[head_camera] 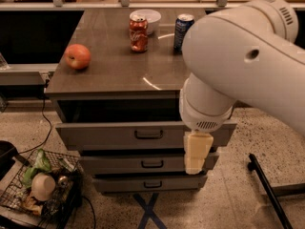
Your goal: Open top drawer
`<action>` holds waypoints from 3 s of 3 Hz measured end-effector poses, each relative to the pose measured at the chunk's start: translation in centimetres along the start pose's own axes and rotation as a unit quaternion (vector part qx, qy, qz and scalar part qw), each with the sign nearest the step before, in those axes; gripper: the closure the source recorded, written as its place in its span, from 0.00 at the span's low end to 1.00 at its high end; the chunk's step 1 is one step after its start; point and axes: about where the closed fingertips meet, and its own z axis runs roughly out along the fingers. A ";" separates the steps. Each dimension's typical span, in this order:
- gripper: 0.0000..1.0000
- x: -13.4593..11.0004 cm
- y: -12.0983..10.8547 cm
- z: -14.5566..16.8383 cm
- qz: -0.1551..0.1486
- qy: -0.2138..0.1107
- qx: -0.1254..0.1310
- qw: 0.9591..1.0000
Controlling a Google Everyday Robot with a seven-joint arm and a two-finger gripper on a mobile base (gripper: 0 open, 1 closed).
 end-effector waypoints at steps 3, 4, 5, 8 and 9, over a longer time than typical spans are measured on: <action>0.00 -1.1 1.4 8.5 0.010 0.065 -0.043 0.997; 0.00 -1.0 2.4 14.4 0.013 0.076 -0.079 0.994; 0.00 -1.7 2.6 17.2 0.011 0.058 -0.089 0.994; 0.00 -4.9 1.4 19.3 -0.006 -0.004 -0.079 0.997; 0.00 -6.2 0.9 19.3 -0.020 -0.012 -0.076 0.997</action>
Offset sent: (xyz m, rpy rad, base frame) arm 0.0110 0.0326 -0.0706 -0.1416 0.0616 -0.0458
